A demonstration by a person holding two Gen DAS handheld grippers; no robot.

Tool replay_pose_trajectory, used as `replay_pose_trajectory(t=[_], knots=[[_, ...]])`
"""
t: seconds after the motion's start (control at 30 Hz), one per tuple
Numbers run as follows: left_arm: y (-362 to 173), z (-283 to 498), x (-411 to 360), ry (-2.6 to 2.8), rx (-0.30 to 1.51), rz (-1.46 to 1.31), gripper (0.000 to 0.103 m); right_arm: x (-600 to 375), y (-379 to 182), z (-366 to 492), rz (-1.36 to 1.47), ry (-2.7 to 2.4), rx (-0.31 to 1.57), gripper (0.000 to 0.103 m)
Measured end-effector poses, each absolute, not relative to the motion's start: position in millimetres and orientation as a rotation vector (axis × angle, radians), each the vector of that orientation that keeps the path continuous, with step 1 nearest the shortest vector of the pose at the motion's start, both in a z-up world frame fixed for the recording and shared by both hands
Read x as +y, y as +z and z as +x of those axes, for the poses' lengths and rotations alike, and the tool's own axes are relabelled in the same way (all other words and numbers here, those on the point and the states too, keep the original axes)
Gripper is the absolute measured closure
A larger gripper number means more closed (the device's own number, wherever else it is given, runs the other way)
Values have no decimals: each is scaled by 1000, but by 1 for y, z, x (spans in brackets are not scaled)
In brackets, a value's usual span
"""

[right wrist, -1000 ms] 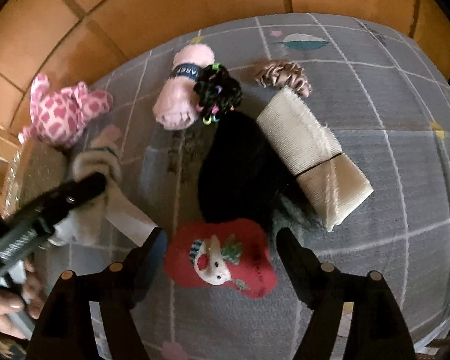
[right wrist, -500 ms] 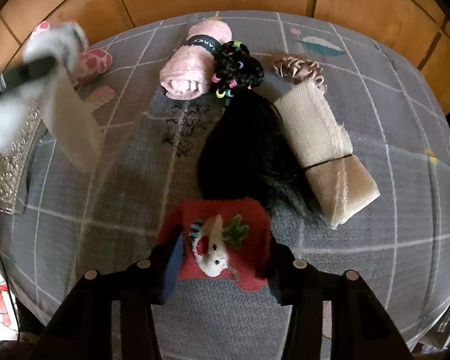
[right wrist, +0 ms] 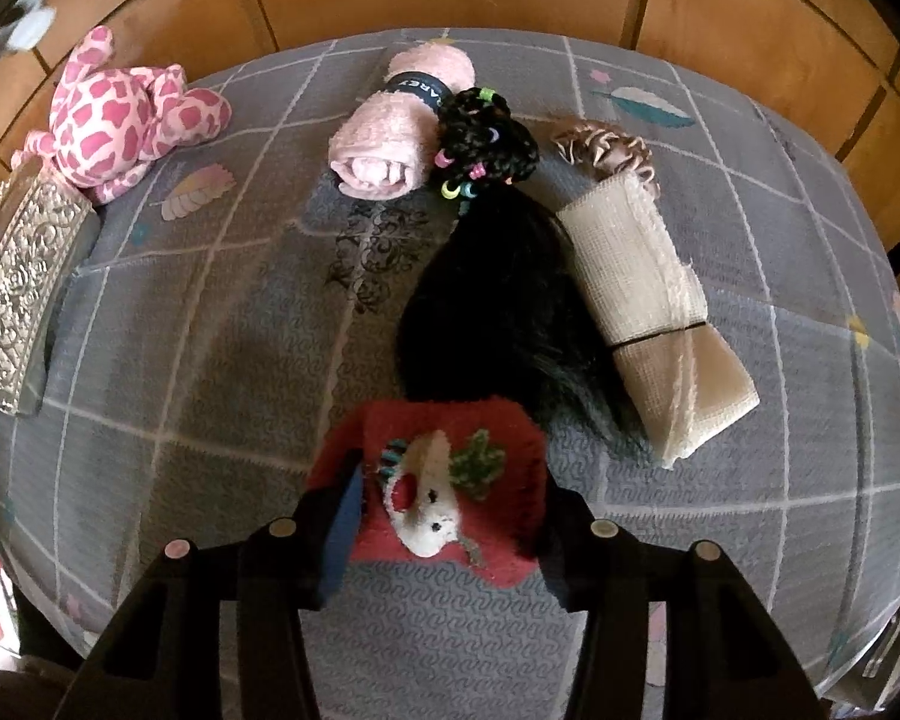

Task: Organize soft objects
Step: 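Drop the white sock into the gold tray with the left gripper while the right holds the red sock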

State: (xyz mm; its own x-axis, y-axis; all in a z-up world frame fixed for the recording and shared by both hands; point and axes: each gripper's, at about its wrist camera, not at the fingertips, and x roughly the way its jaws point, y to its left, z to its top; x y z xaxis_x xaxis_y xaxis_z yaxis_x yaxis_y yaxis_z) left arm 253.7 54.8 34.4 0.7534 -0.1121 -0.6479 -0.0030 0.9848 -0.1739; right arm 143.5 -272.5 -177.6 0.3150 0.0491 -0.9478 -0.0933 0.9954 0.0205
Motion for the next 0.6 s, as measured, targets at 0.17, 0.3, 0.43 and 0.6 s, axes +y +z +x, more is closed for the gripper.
replay_pose_trajectory(t=[0.17,0.3,0.43,0.6], knots=[[29,232,124,41,710,-220,67,-271,-178,143,-56,94,1242,52],[18,203,159,68,710,-274,67,-270,-178,142,-61,94,1240,52],[7,165,189,73,705,-327,67,-270,-178,142,-70,94,1233,52],[-6,111,213,92,697,-371,67,-268,-178,139,-95,91,1220,52]])
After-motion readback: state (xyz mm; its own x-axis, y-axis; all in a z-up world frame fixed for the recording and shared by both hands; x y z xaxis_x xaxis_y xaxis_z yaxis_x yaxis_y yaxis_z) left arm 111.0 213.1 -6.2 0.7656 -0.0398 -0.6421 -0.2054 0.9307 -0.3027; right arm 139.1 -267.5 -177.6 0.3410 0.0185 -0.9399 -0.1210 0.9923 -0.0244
